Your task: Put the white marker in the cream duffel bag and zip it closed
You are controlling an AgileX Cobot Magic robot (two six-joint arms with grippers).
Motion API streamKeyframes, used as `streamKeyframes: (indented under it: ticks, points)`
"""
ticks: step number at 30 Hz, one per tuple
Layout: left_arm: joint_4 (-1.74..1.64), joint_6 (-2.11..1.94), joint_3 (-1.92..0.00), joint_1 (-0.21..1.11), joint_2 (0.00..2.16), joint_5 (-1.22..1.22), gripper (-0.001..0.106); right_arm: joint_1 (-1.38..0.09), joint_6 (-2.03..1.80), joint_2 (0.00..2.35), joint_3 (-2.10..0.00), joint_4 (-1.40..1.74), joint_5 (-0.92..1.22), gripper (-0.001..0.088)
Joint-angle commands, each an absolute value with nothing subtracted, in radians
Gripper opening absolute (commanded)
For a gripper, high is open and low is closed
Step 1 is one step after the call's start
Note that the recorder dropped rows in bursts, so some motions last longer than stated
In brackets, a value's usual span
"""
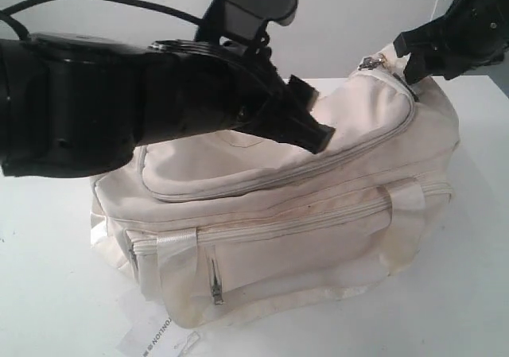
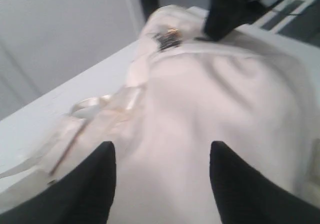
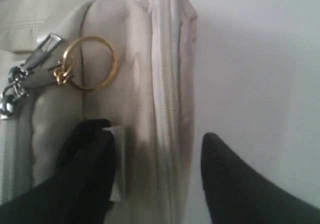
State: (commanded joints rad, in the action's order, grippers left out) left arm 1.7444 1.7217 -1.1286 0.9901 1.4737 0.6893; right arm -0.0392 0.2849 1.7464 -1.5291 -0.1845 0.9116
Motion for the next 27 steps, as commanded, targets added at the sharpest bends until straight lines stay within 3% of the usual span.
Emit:
streamKeyframes:
  ticks: [3,4,8,11,18,27]
  points:
    - [1.744,1.857,-1.129,0.988,1.466,0.772,0.059,-0.039,0.294,1.747,-1.529,-0.18,0.922,0.0026]
    - [1.744,1.892,-1.129,0.988,1.466,0.777,0.059,-0.039,0.294,1.745,-1.529,-0.182,0.927,0.0004]
    - [1.744,1.996,-1.129,0.961,1.466,0.765,0.055,-0.039,0.281,1.728,-1.522,-0.182,0.96,0.0]
    - [1.744,1.996,-1.129,0.872,1.466,0.765,0.04,-0.039,0.254,1.697,-1.497,-0.18,0.99,0.0]
    - [1.744,2.039,-1.129,0.681,1.466,0.711,0.043,-0.039,0.206,1.617,-1.44,-0.185,1.057,0.0]
    - [1.744,2.041,-1.129,0.639,1.466,0.698,0.041,-0.039,0.087,1.591,-1.44,-0.184,1.165,0.0012]
